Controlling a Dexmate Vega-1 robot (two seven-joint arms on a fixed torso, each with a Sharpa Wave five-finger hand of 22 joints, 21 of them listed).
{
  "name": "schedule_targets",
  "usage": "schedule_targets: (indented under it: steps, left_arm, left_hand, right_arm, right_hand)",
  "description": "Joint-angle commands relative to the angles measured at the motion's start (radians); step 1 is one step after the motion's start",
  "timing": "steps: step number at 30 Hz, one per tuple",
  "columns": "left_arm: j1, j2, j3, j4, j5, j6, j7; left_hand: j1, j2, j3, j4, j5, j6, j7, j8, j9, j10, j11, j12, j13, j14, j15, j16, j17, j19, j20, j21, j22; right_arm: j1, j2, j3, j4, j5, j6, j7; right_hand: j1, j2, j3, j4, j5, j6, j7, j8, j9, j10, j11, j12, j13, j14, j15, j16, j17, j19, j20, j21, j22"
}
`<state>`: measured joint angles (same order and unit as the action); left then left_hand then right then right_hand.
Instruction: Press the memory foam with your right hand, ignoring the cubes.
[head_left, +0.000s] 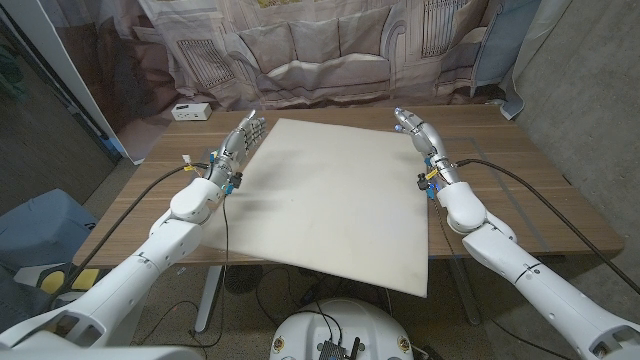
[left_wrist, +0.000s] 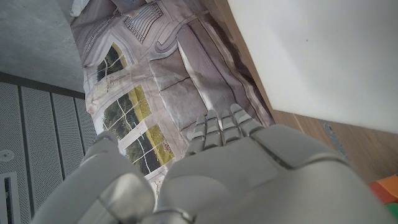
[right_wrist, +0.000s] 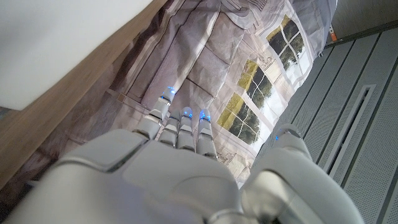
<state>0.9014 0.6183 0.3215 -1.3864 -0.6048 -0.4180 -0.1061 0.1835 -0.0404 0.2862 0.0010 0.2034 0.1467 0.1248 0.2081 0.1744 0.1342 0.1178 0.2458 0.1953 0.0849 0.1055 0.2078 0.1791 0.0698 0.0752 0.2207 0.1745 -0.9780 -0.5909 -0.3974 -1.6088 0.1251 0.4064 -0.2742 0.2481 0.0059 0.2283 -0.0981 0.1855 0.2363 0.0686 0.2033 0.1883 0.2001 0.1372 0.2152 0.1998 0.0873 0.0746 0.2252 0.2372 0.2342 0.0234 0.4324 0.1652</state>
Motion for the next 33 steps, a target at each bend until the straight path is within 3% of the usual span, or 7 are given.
schedule_targets:
  steps: [1,9,33]
  left_arm:
    - [-0.027,-0.074,-0.026,0.088,-0.217,-0.037,-0.250]
    - [0.007,-0.034,-0.022,0.016,-0.093,-0.045,-0.112]
    - [0.064,0.034,-0.009,-0.108,0.116,0.011,0.128]
  left_hand:
    - [0.012,0.009,0.002,-0.007,-0.003,0.016,-0.001,0.006,0.003,0.016,-0.002,0.004,0.001,0.011,0.003,0.001,0.001,0.012,0.001,-0.002,0.003]
    - [0.014,0.012,0.003,-0.008,-0.004,0.020,-0.006,0.005,0.004,0.017,-0.006,0.002,0.001,0.014,-0.001,-0.001,0.001,0.012,0.001,-0.004,0.003]
    - [0.020,0.020,0.006,-0.014,-0.005,0.016,-0.008,-0.004,0.004,0.013,-0.005,-0.004,0.001,0.009,-0.004,-0.008,0.001,0.002,0.001,-0.013,0.003]
  right_arm:
    - [0.009,-0.007,-0.014,-0.004,-0.085,0.024,-0.020]
    - [-0.010,-0.020,-0.004,-0.042,-0.123,-0.016,-0.044]
    - [-0.043,-0.086,-0.018,-0.177,-0.317,-0.191,-0.110]
  right_hand:
    - [0.021,0.003,0.004,-0.011,0.006,0.021,-0.013,0.006,0.004,0.007,-0.020,-0.001,0.001,0.011,-0.012,0.000,-0.001,0.011,-0.005,-0.005,0.002]
    - [0.025,0.003,0.005,-0.015,0.006,0.021,-0.015,0.005,0.004,0.002,-0.017,-0.004,0.001,0.009,-0.012,-0.002,-0.004,0.012,-0.006,-0.010,0.002]
    - [0.027,0.005,0.004,-0.019,0.007,0.014,-0.014,-0.001,0.004,-0.002,-0.022,-0.008,-0.001,0.006,-0.013,-0.005,-0.008,0.016,-0.006,-0.024,0.002]
